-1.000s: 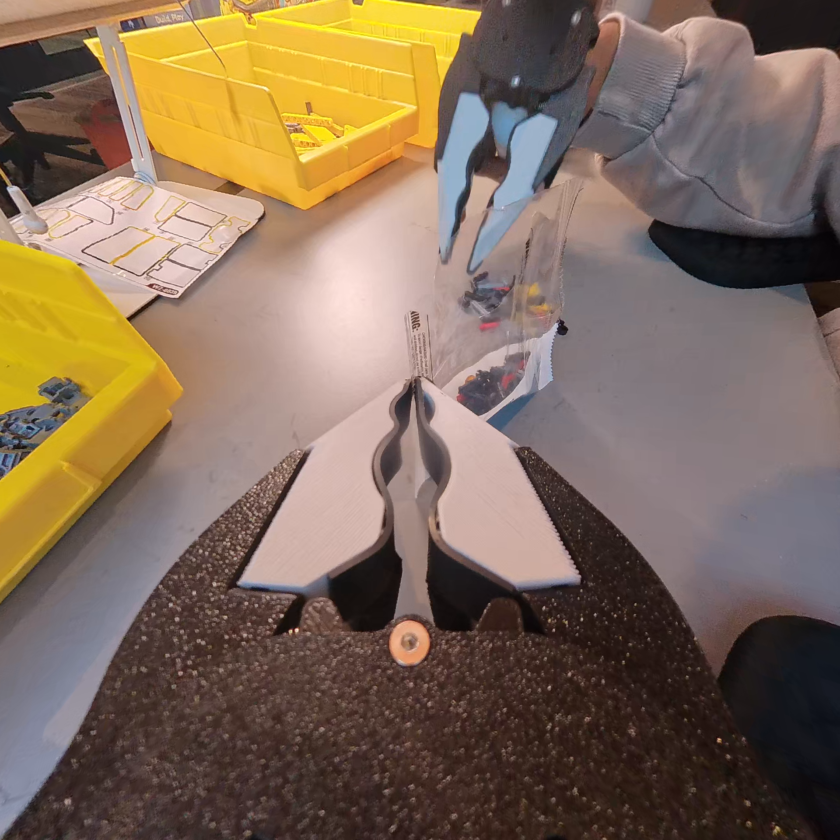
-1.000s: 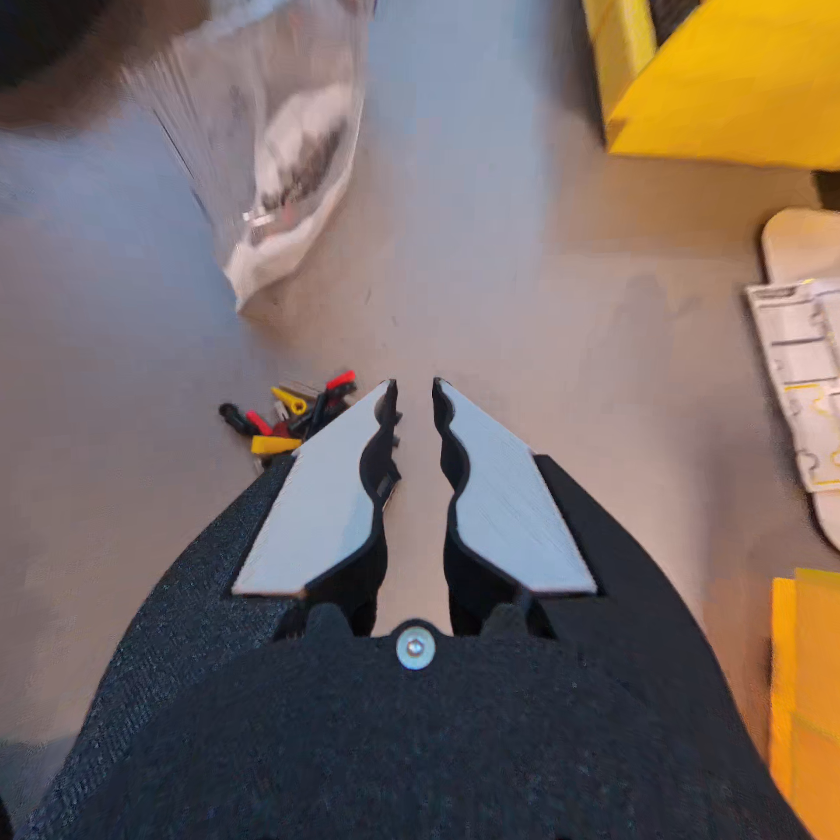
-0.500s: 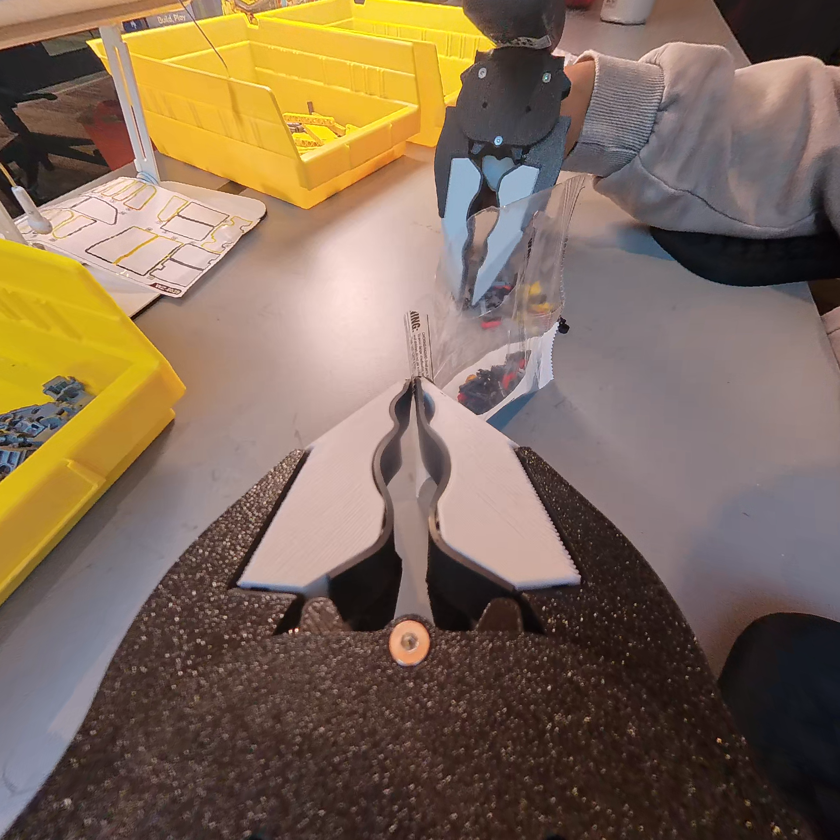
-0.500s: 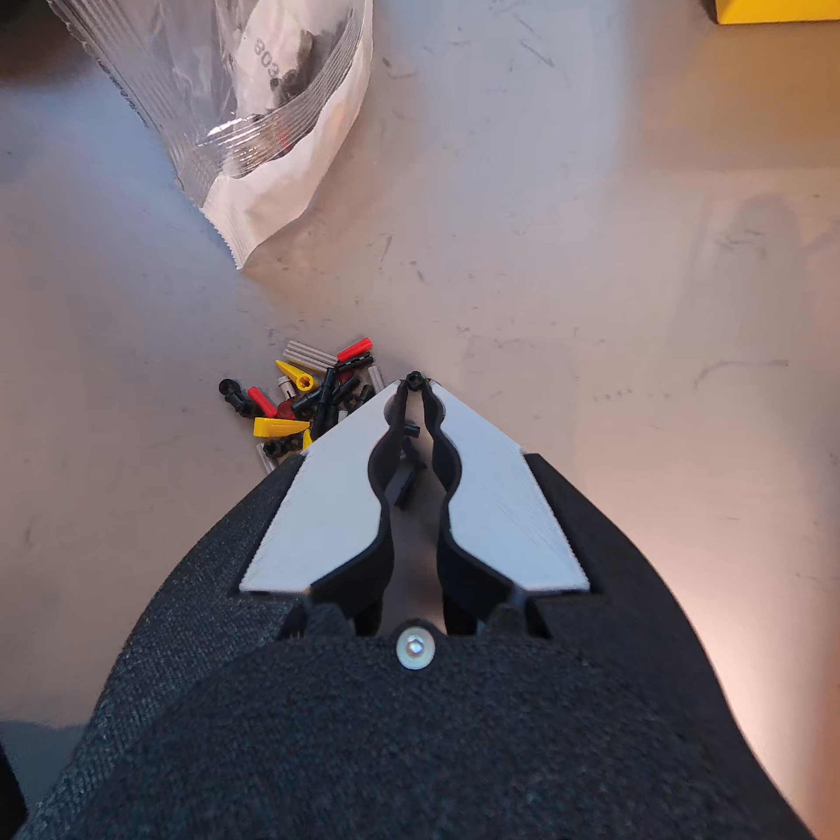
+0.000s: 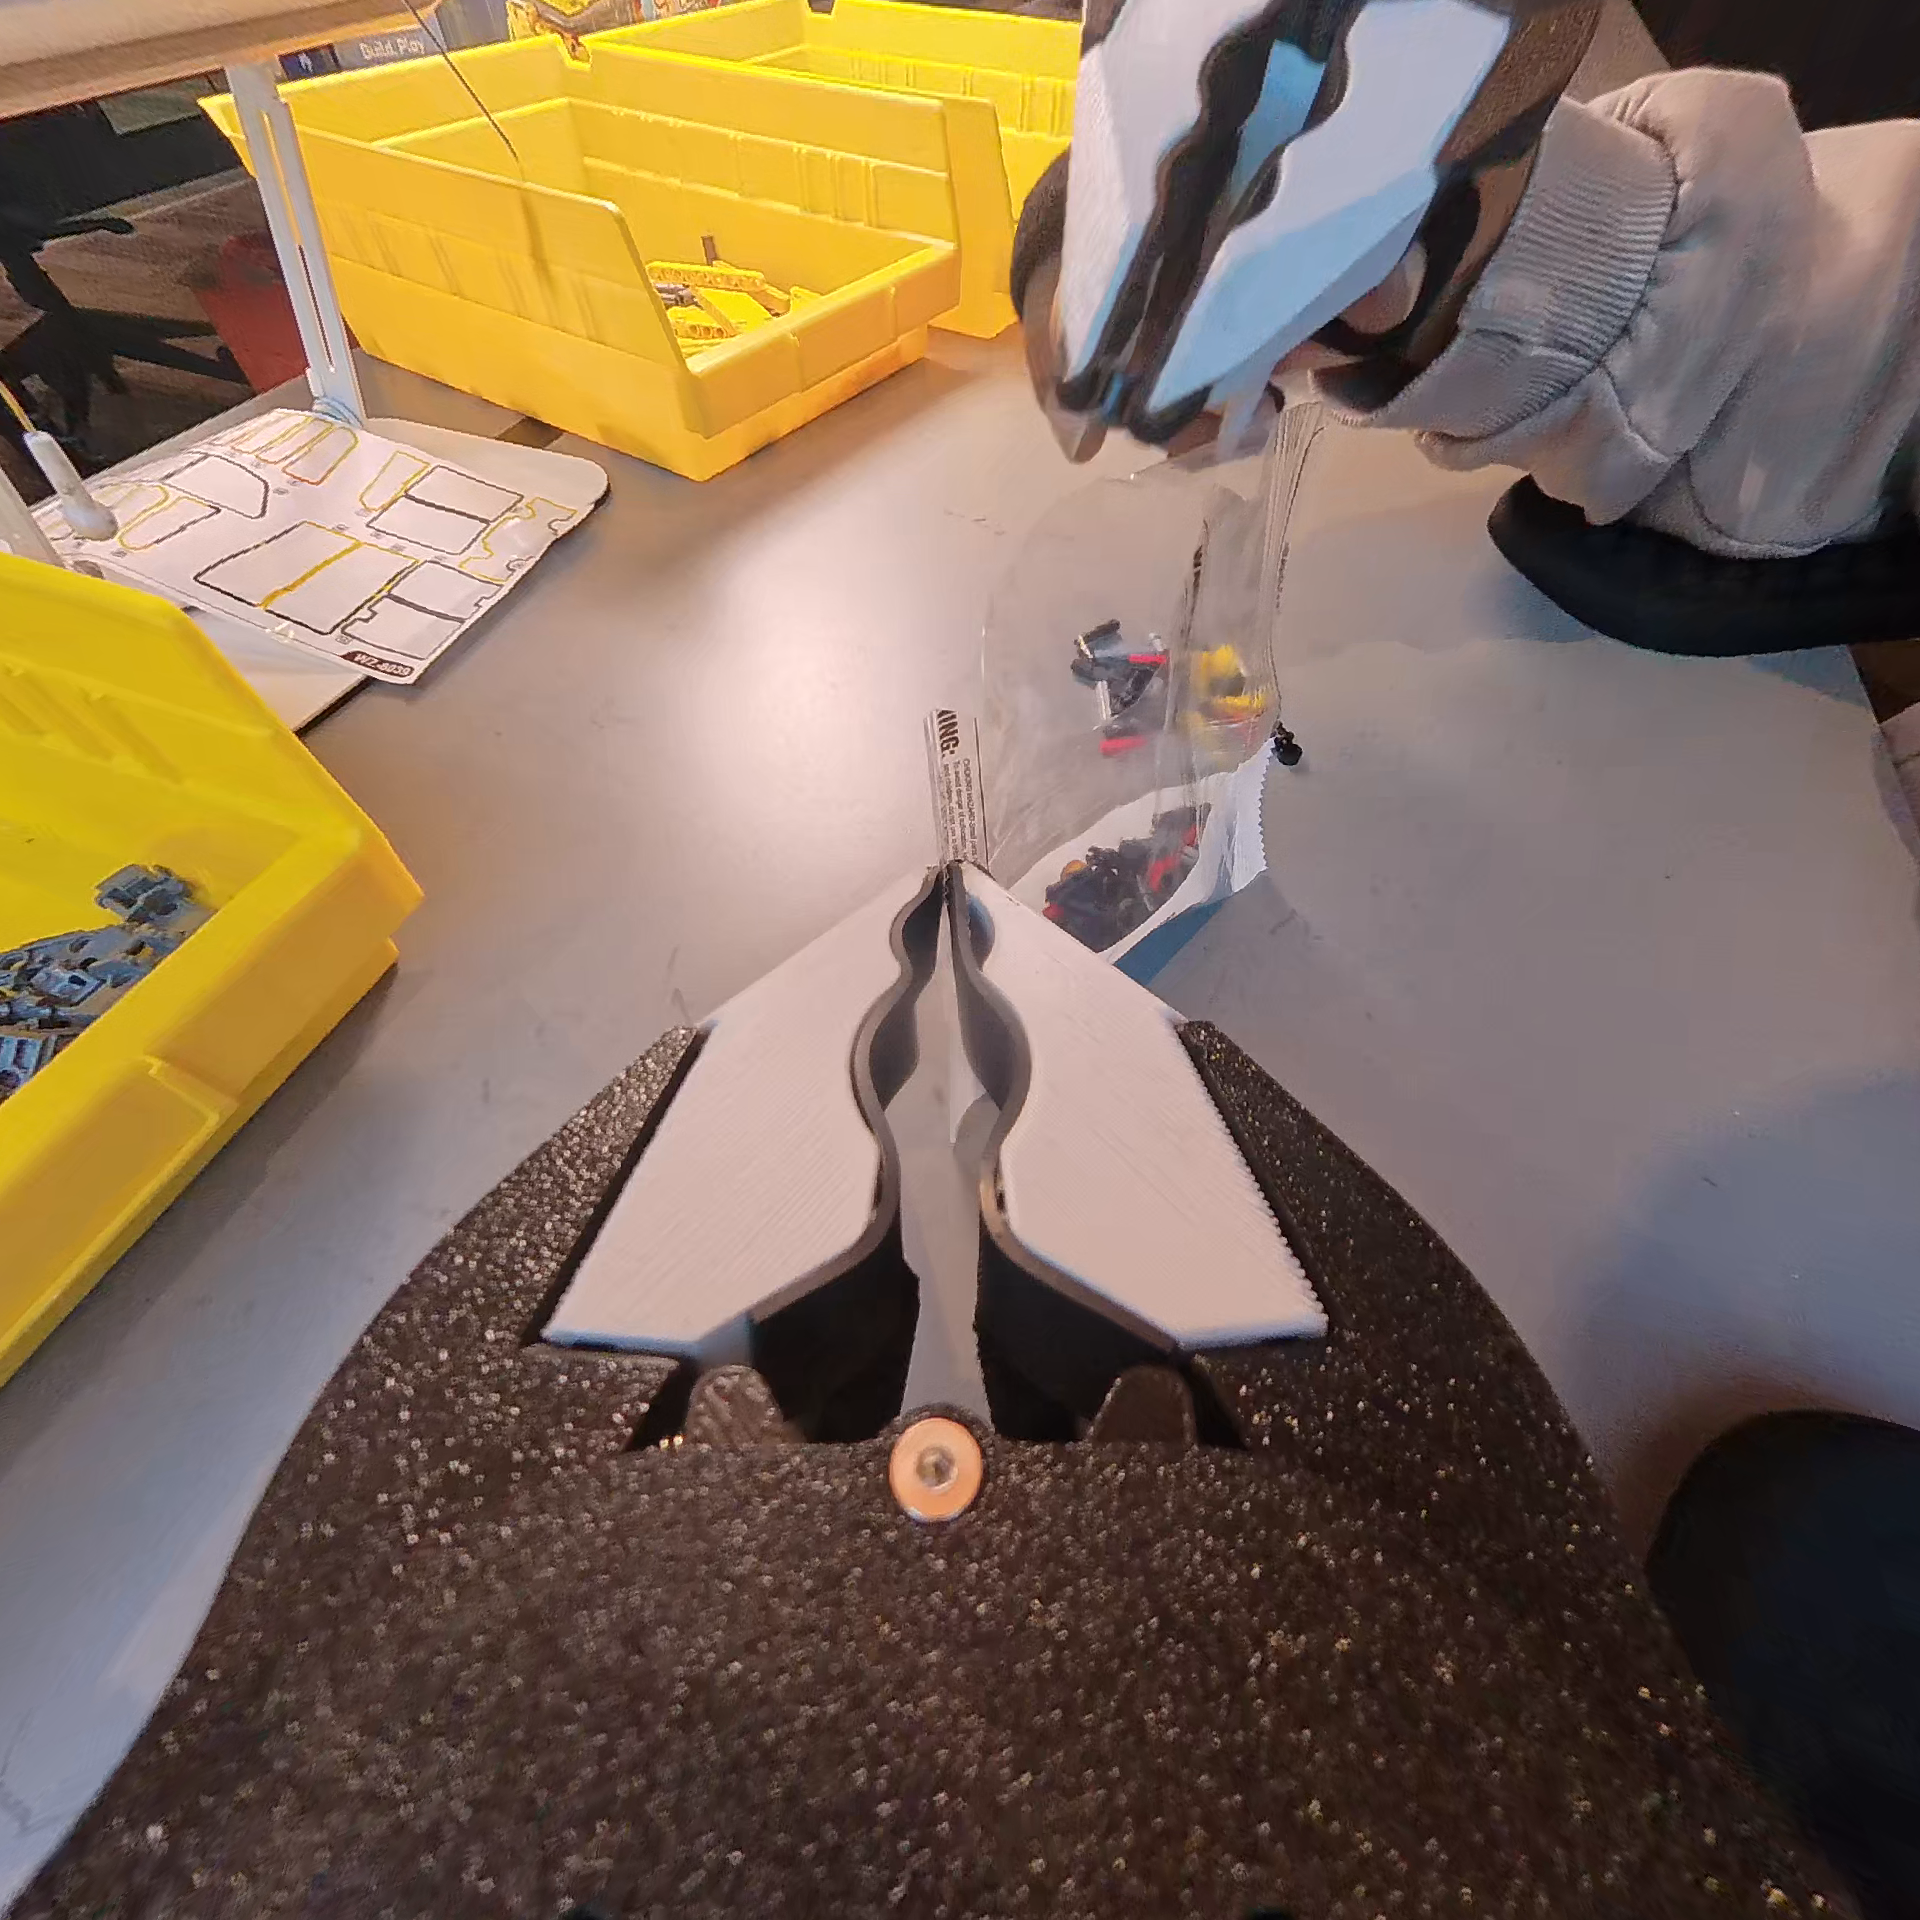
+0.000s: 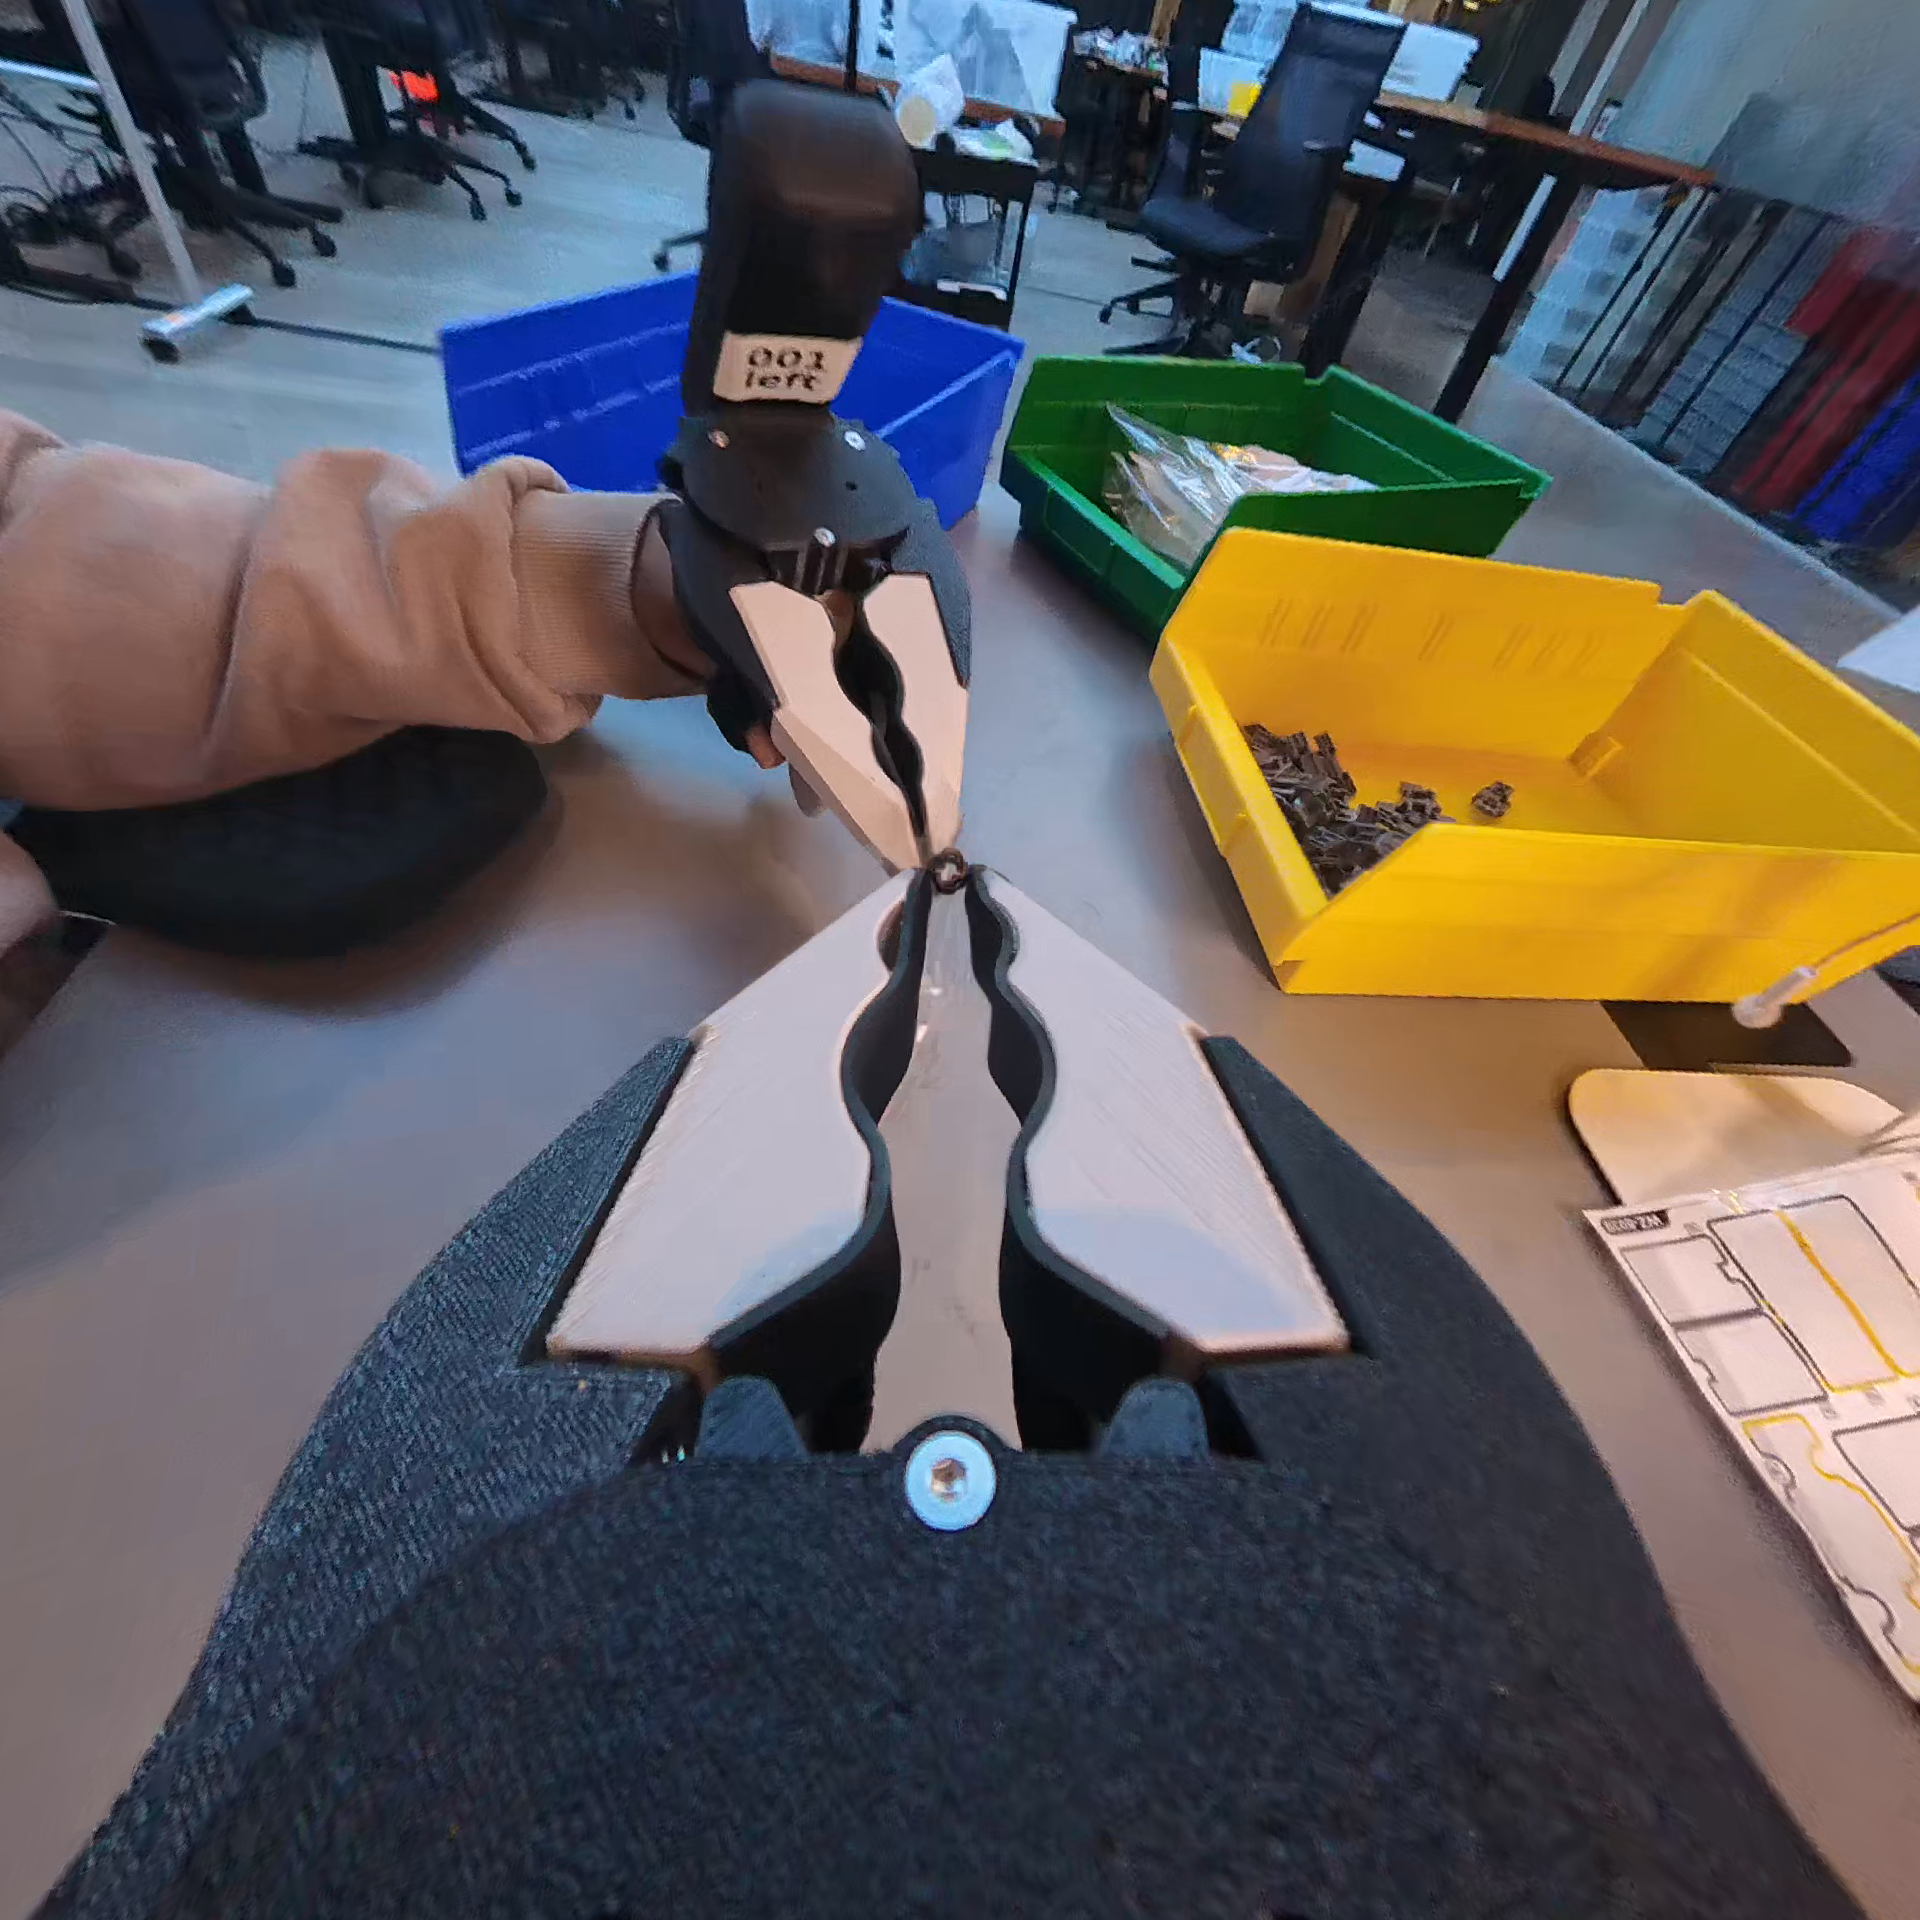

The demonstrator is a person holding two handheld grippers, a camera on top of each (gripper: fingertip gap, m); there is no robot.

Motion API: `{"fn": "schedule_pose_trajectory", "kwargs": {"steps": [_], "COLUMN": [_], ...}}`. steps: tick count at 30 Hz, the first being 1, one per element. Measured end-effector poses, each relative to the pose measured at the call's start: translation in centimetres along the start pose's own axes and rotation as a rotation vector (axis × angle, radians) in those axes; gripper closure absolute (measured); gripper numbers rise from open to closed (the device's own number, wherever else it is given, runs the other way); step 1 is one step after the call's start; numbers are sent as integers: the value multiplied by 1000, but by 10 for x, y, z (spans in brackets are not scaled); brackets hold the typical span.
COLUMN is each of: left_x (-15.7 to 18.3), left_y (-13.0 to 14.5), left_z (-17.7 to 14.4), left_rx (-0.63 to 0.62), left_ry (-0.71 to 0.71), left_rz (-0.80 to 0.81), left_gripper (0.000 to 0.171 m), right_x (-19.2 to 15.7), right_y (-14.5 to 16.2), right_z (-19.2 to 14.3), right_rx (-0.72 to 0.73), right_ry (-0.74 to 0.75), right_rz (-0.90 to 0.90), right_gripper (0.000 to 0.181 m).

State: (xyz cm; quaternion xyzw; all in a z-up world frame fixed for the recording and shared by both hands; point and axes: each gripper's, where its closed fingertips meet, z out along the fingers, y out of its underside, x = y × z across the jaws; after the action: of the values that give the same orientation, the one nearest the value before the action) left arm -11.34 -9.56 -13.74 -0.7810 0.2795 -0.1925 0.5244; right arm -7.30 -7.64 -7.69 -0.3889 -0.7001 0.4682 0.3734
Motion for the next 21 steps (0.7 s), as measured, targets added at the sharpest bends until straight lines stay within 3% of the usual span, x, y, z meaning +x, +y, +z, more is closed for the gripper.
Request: {"fn": "schedule_pose_trajectory", "kwargs": {"steps": [3, 7, 9, 15, 21], "left_x": [0, -1, -2, -2, -3], "left_y": [0, 1, 1, 1, 2], "left_z": [-1, -2, -2, -2, -3], "left_rx": [-3, -2, -1, -2, -7], "left_ry": [-5, -8, -8, -12, -19], "left_rz": [2, 0, -1, 1, 7], "left_gripper": [171, 171, 171, 171, 171], "right_x": [8, 18, 21, -14, -27], "right_y": [4, -8, 12, 125, 145], "right_z": [-2, -32, -41, -49, -42], "right_rx": [19, 76, -34, -539, -642], "right_ry": [21, -15, -10, -226, -266], "right_rz": [46, 98, 45, 42, 38], "right_gripper": [162, 161, 162, 160, 158]}}
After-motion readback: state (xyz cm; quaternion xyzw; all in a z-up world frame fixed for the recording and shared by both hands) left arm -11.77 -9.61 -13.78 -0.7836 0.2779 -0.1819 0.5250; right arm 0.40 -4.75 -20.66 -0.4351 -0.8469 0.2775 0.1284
